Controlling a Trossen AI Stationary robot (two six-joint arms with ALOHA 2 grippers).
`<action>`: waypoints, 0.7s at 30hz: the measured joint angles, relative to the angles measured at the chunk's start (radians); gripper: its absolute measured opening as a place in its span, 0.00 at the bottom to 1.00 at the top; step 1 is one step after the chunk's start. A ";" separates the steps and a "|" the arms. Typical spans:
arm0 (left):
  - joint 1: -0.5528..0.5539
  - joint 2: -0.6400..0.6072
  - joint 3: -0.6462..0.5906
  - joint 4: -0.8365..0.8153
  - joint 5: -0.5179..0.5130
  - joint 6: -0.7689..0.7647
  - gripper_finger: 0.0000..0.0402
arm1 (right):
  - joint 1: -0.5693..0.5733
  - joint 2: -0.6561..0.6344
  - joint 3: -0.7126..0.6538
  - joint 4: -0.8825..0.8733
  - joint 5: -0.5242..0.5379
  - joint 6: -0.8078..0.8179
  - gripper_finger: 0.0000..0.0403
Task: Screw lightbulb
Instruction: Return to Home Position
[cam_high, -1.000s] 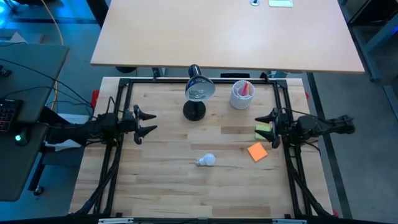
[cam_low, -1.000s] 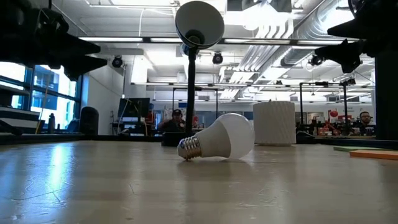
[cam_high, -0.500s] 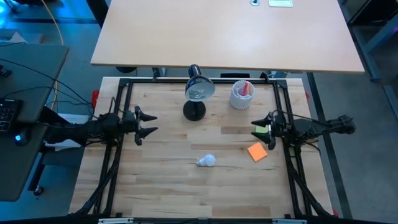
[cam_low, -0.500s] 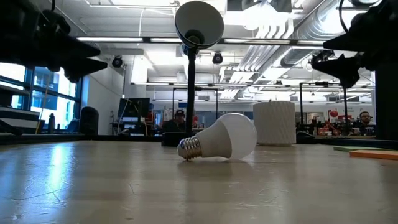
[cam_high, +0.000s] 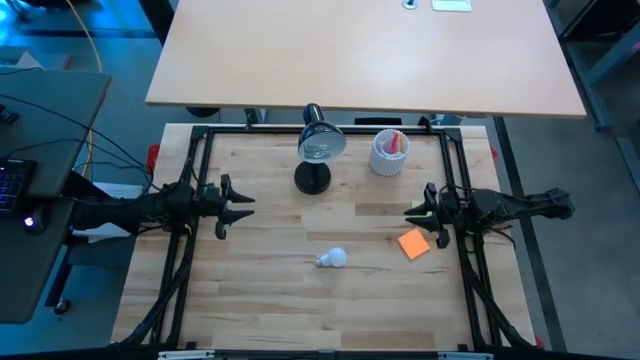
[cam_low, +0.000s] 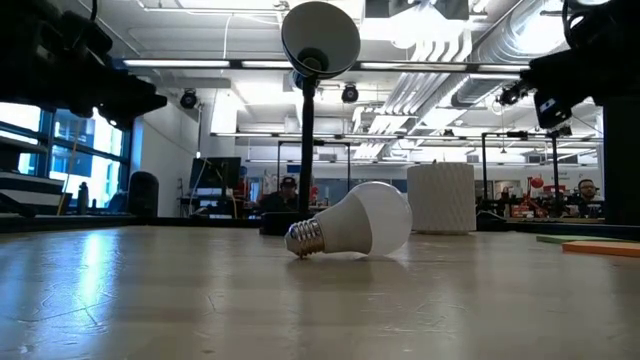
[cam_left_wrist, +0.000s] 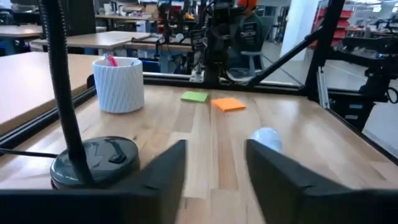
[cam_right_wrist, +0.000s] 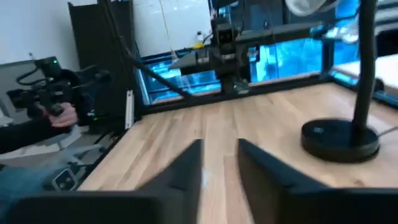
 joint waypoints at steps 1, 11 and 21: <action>0.000 0.000 0.000 0.000 0.000 0.002 0.36 | -0.009 0.000 -0.006 0.024 -0.008 -0.012 0.17; 0.017 0.000 0.000 0.002 0.000 0.034 0.03 | -0.127 0.006 -0.040 0.084 -0.142 -0.059 0.05; 0.095 0.021 -0.014 0.016 -0.042 0.088 0.01 | -0.182 0.006 -0.040 0.086 -0.201 -0.033 0.02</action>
